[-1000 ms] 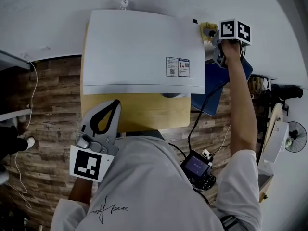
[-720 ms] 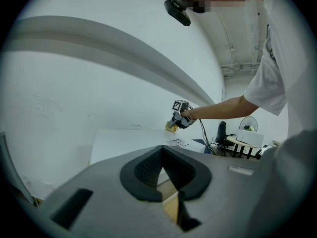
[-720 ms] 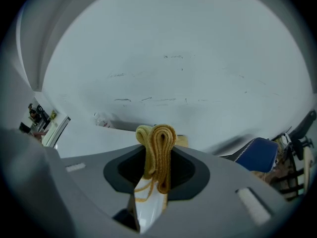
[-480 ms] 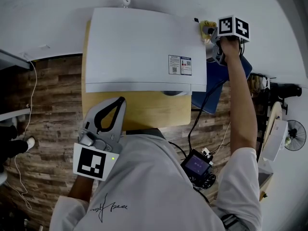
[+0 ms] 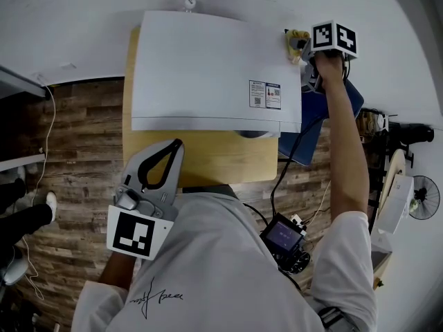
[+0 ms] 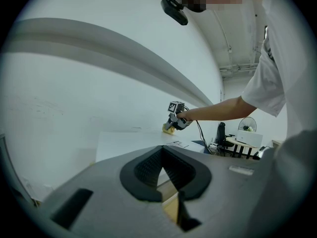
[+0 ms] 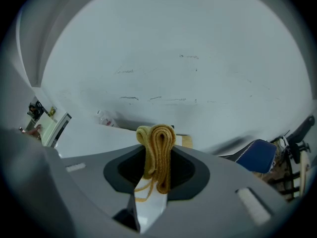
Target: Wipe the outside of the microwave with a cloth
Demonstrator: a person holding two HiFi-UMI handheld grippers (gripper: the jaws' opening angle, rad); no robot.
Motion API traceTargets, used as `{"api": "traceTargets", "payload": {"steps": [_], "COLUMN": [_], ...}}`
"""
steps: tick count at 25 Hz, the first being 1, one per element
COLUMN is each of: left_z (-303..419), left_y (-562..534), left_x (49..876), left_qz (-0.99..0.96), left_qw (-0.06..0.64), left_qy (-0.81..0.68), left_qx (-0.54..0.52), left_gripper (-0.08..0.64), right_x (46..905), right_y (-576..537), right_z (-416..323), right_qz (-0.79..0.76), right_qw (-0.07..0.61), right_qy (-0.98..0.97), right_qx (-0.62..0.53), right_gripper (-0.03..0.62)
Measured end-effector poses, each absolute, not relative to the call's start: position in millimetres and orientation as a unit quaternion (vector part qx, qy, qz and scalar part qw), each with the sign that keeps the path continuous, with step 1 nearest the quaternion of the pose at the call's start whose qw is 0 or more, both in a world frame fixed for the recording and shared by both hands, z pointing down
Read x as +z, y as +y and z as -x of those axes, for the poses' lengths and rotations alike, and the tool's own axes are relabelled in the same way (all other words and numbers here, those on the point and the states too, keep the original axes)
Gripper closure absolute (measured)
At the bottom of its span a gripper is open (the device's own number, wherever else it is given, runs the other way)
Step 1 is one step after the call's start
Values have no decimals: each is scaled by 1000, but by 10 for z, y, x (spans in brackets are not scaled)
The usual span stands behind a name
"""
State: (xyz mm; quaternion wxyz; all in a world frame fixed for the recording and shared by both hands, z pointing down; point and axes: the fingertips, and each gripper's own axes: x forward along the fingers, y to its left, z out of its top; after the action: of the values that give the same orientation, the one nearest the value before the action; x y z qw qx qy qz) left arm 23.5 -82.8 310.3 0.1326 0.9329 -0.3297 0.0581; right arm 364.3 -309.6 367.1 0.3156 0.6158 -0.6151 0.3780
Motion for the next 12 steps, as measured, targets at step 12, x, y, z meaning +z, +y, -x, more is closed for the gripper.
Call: {"api": "traceTargets", "payload": {"steps": [12], "left_z": [-46], "left_y": [-793], "left_x": [3079], "left_qz": [-931], "left_qw": [129], "left_qy": [-338], "left_qx": [55], "left_gripper": [566], "right_x": [3669], "right_y": [-3166], "right_z": [-3249], "right_qz": [-599], "right_qw": [314], "right_qy": [-632], "right_qx": [377], "right_gripper": [472]}}
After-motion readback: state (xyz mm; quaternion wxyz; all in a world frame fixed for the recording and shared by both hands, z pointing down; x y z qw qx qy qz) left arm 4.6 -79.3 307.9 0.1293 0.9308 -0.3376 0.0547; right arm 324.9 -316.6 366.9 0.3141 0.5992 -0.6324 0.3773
